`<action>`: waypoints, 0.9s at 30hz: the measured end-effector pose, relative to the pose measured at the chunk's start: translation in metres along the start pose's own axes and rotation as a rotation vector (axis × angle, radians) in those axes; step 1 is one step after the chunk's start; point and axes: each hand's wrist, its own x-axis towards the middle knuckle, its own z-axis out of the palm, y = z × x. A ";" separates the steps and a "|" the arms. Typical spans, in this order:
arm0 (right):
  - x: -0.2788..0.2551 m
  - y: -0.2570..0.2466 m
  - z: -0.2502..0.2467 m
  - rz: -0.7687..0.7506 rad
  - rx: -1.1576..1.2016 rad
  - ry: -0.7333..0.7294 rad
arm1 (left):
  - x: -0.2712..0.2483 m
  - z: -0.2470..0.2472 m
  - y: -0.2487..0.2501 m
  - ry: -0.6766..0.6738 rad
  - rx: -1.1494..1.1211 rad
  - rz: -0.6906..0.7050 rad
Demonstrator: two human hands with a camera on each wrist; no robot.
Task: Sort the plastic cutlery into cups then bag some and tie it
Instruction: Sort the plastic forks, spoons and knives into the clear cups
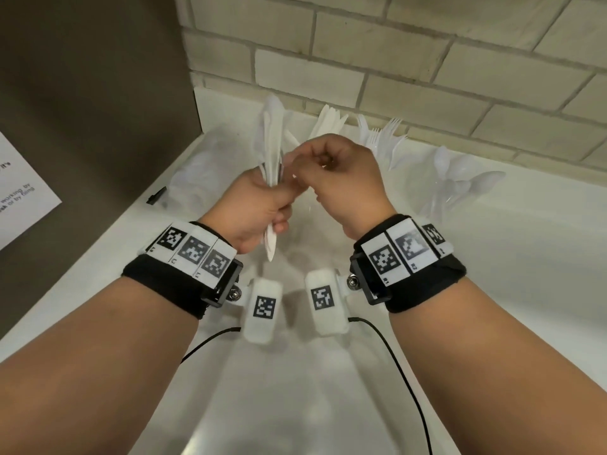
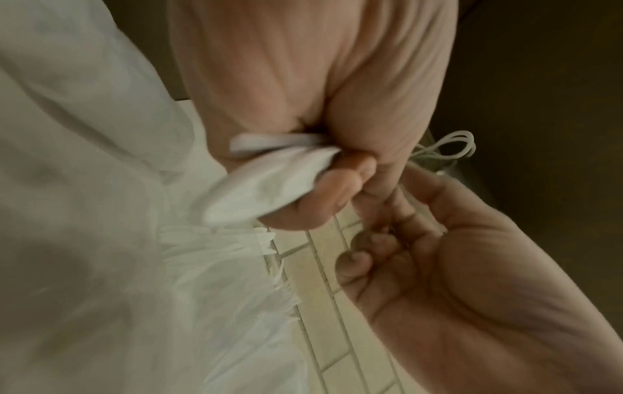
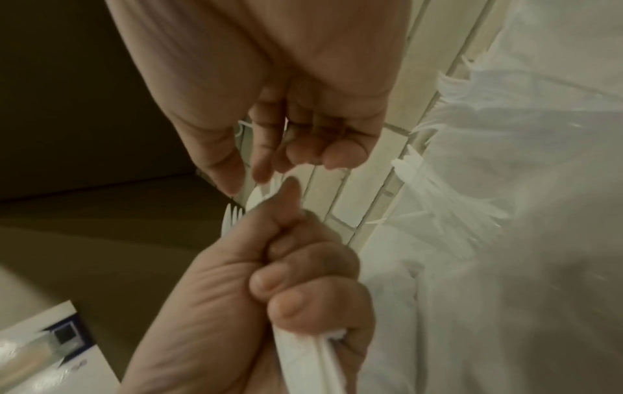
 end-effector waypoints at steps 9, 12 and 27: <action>0.005 0.002 0.003 0.121 -0.129 -0.050 | -0.003 0.006 -0.002 -0.044 0.144 0.032; 0.003 0.003 0.001 0.137 0.013 -0.071 | -0.005 0.005 -0.001 -0.139 0.136 0.039; 0.007 0.002 -0.010 0.252 0.128 -0.149 | 0.001 0.001 -0.008 -0.100 -0.051 -0.010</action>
